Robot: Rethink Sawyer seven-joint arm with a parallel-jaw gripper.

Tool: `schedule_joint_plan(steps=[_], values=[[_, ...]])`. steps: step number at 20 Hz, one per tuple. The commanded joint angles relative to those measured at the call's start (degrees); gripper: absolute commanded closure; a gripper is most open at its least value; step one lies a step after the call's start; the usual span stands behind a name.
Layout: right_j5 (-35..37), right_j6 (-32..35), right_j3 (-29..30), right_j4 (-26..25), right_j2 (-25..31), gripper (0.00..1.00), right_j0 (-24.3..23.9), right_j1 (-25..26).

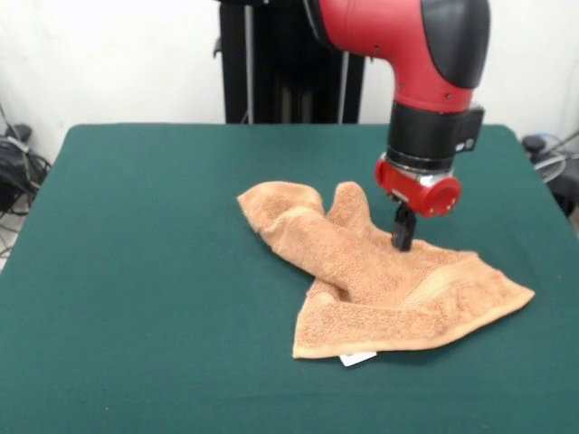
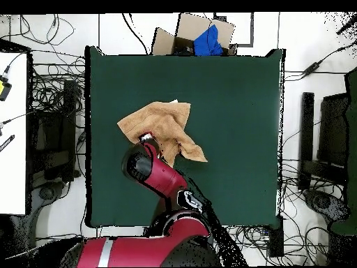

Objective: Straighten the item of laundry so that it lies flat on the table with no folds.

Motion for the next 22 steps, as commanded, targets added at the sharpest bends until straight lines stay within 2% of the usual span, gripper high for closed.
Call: schedule_joint_plan(steps=[1,5,8,9,11,14,19,22], values=[[16.6,13.9,6.5,5.1,1.0,1.00,3.8,-4.5],[20.3,13.6,6.9,4.5,-0.9,1.00,4.3,-7.2],[20.1,12.8,6.8,3.6,-1.3,1.00,4.1,-6.9],[17.8,11.6,5.7,2.8,-0.9,1.00,3.4,-4.4],[18.4,9.7,4.0,1.6,-1.8,1.00,2.9,-3.8],[21.2,7.3,0.9,0.3,-4.8,1.00,3.6,-4.1],[26.1,3.4,-7.6,-3.5,-14.9,1.00,7.7,-5.1],[28.4,2.2,-10.1,-5.8,-15.5,1.00,6.3,-5.9]])
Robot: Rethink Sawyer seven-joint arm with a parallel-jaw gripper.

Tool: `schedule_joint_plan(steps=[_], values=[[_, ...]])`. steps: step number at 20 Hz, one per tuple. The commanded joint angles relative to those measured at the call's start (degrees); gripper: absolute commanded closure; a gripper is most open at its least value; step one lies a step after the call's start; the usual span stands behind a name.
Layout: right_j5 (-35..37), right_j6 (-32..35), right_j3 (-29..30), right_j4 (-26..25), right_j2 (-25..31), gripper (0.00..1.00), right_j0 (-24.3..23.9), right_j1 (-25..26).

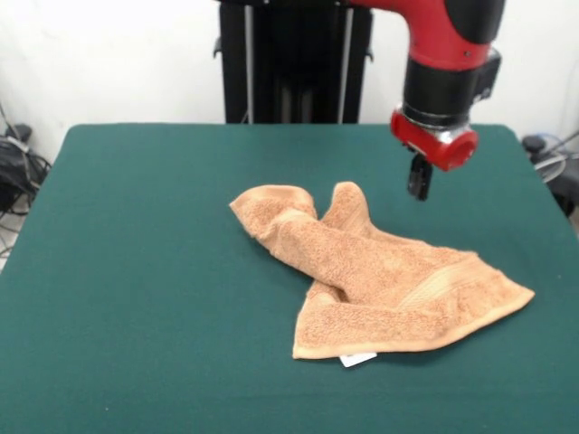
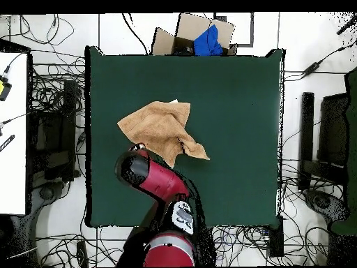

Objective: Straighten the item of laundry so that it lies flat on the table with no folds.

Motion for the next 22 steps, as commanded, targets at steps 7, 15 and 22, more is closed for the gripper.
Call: schedule_joint_plan(steps=[7,15,22], values=[[14.4,2.9,-14.6,-7.5,-7.9,1.00,-1.3,-1.3],[20.5,5.8,-23.2,-8.9,-9.8,1.00,-0.5,0.7],[25.0,7.4,-31.6,-9.1,-11.4,1.00,0.1,4.3]])
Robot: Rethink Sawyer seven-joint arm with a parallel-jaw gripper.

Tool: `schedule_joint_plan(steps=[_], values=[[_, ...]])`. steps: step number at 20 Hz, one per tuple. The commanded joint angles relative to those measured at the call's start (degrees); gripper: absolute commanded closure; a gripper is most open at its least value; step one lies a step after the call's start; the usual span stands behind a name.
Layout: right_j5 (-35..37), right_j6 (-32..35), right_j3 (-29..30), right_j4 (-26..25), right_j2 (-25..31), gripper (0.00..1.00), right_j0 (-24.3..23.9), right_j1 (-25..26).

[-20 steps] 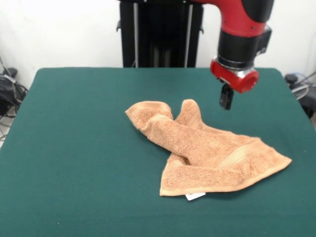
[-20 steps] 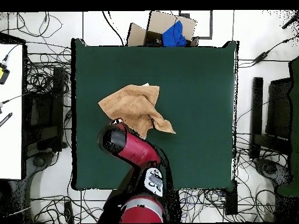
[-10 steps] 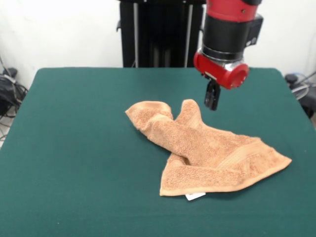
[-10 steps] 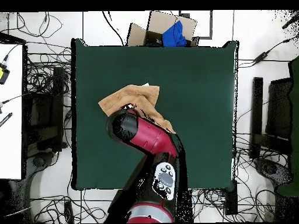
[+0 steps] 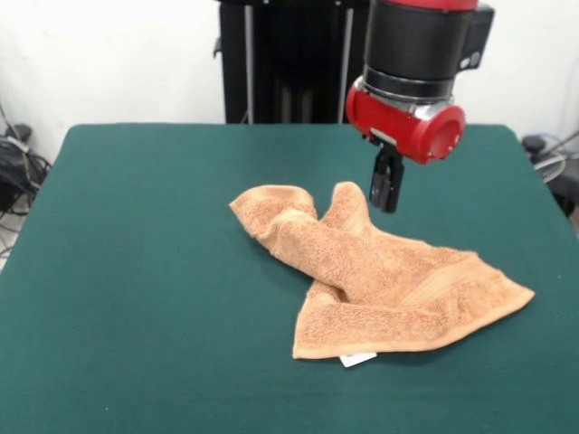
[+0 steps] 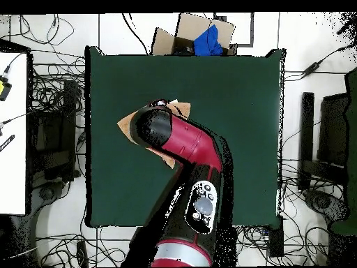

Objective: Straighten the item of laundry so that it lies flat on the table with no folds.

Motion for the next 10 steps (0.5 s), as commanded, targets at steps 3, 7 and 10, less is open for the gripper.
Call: schedule_joint_plan(steps=[3,7,10], values=[[6.5,7.1,-9.7,-2.8,-0.2,1.00,0.1,6.5],[6.2,7.6,-12.2,-2.8,-0.6,1.00,0.4,8.5],[6.1,8.3,-14.0,-2.8,-1.1,1.00,0.9,9.9]])
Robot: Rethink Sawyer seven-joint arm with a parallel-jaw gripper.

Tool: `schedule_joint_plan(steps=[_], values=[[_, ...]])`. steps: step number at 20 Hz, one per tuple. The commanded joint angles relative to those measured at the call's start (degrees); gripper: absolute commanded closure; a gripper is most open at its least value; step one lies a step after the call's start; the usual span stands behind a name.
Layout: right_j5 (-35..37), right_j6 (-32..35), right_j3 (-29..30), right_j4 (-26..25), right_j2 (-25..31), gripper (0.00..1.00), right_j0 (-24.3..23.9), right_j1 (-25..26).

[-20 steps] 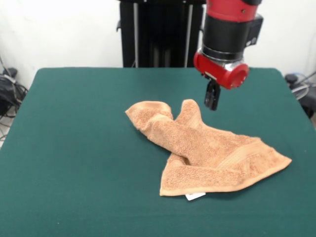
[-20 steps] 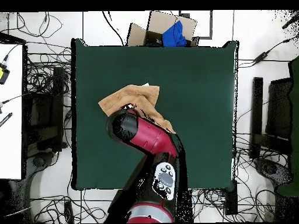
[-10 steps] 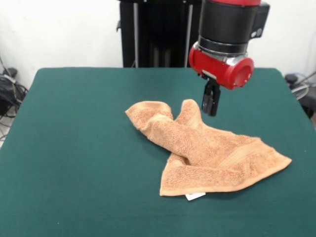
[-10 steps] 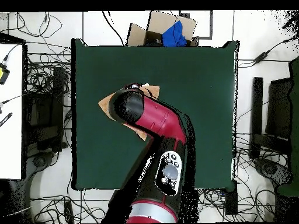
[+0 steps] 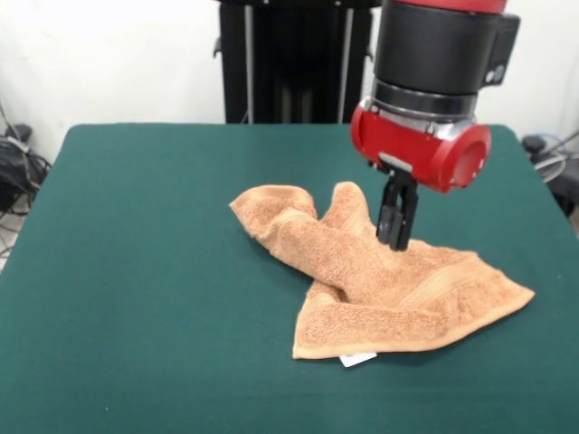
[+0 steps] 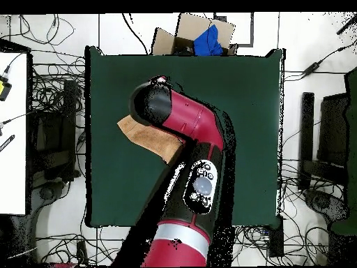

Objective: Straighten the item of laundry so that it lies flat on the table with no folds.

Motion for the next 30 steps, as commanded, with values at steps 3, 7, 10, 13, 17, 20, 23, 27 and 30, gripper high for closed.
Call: schedule_joint_plan(steps=[3,7,10,13,17,20,23,27,30], values=[[4.3,8.9,-6.2,-2.3,-0.6,1.00,1.1,7.7],[4.8,9.0,-9.8,-2.5,-1.2,1.00,1.1,9.8],[6.1,8.4,-12.3,-2.6,-1.3,1.00,0.6,10.9],[7.4,5.8,-15.4,-3.3,-0.5,1.00,-0.9,12.3],[8.2,2.4,-17.9,-4.6,0.3,1.00,-2.7,13.4],[8.6,0.7,-17.5,-5.6,1.8,0.00,-3.7,12.6],[10.0,-0.6,-18.0,-6.1,2.3,0.00,-4.6,12.3],[13.2,-2.3,-19.9,-7.3,3.7,0.00,-6.3,12.4],[13.9,-3.6,-20.0,-8.0,4.7,0.00,-7.6,11.9]])
